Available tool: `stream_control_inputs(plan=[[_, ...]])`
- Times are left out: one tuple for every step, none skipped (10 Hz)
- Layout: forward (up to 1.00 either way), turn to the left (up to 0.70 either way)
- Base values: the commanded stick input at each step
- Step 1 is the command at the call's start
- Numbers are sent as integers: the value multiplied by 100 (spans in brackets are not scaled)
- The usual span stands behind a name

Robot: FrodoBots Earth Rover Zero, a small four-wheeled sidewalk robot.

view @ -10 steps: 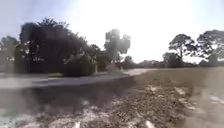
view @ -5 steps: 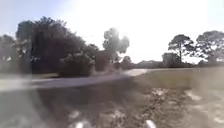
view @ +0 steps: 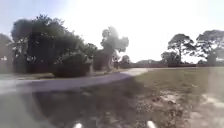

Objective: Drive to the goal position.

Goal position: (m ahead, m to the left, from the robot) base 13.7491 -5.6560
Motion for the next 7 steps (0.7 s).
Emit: stream_control_inputs(plan=[[100, 2], [100, 2], [100, 2], [100, 2], [100, 2], [100, 2], [100, 2]])
